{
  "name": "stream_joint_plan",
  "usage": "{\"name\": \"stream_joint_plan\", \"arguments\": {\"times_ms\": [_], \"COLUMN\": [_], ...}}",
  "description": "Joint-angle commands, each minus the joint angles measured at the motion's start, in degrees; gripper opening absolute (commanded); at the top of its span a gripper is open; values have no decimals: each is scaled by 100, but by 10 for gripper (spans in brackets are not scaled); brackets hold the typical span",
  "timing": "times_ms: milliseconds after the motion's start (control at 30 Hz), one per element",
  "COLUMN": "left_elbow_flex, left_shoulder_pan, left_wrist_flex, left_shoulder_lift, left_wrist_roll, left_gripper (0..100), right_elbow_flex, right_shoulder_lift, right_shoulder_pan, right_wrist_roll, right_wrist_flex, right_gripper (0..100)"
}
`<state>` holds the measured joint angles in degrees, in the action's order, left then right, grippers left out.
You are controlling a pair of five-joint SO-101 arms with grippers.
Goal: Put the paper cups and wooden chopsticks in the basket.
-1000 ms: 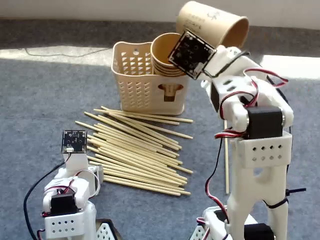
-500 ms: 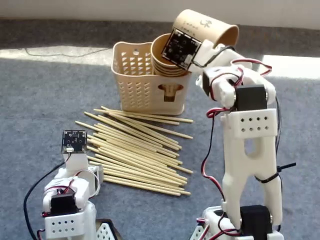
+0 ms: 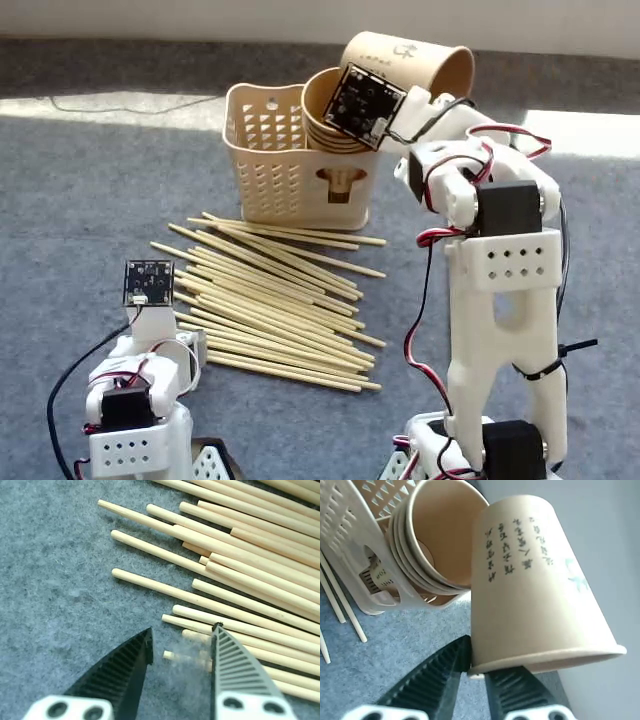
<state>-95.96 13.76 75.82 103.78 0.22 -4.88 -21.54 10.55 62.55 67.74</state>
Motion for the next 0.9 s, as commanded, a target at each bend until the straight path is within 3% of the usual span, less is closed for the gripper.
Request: {"name": "stream_joint_plan", "arguments": {"times_ms": [0,100,367,600,867], "left_elbow_flex": [-119,-119,-119,-119,-119], "left_shoulder_pan": [-92,-92,-92,-92,-92], "left_wrist_flex": [26,26,26,26,26], "left_shoulder_lift": [66,66,66,66,66], "left_wrist_roll": [53,53,53,53,53], "left_gripper": [193,193,193,193,193], "right_elbow_flex": [-233,-259,-259,-268,-224], "right_shoulder_lift": [-268,-268,-277,-356,-936], "right_shoulder_pan": [154,277,637,910,1077], "right_wrist_roll": [-149,-747,-879,-1442,-1407], "right_wrist_flex": [22,-13,13,-22,13], "right_gripper": [151,170,169,12,5]}}
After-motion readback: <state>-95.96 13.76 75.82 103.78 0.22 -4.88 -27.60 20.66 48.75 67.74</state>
